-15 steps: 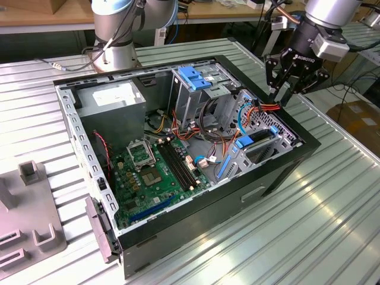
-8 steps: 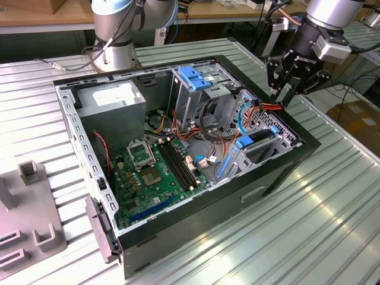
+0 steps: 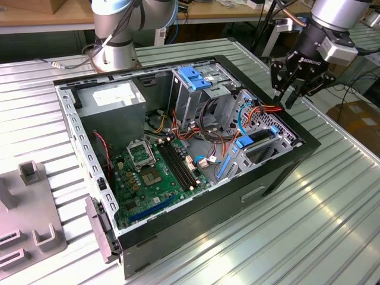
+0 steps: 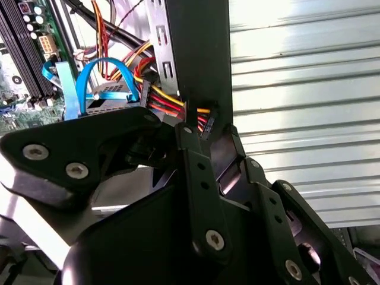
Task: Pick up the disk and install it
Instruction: 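Insert the first disk wire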
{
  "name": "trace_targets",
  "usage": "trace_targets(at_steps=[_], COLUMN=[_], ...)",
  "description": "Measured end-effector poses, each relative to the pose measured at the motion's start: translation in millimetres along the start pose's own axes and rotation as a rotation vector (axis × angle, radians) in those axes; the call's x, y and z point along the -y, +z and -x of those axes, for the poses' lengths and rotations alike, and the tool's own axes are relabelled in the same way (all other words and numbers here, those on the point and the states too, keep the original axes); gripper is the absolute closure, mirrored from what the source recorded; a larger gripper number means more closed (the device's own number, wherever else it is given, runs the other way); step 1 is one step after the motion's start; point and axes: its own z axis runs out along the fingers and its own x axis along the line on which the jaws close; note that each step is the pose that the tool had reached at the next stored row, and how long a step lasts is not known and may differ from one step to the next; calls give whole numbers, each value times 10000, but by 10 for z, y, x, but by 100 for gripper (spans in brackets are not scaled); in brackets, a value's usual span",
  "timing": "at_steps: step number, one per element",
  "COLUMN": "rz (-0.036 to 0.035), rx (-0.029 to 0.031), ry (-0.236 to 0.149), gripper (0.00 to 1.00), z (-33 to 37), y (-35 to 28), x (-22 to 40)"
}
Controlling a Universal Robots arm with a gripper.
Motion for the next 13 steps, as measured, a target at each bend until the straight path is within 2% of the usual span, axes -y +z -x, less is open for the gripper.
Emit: trace_targets(at_steps=[2, 3, 10, 11, 13], rz=[-7, -10, -37, -39, -36], rx=[-1, -9, -34, -33, -35], ry=[-175, -473, -1737, -1739, -1740], gripper=[63, 63, 63, 71, 71], z=[-4, -4, -4, -3, -4], y=[7, 17, 50, 54, 56], x=[-6, -6, -5, -5, -6])
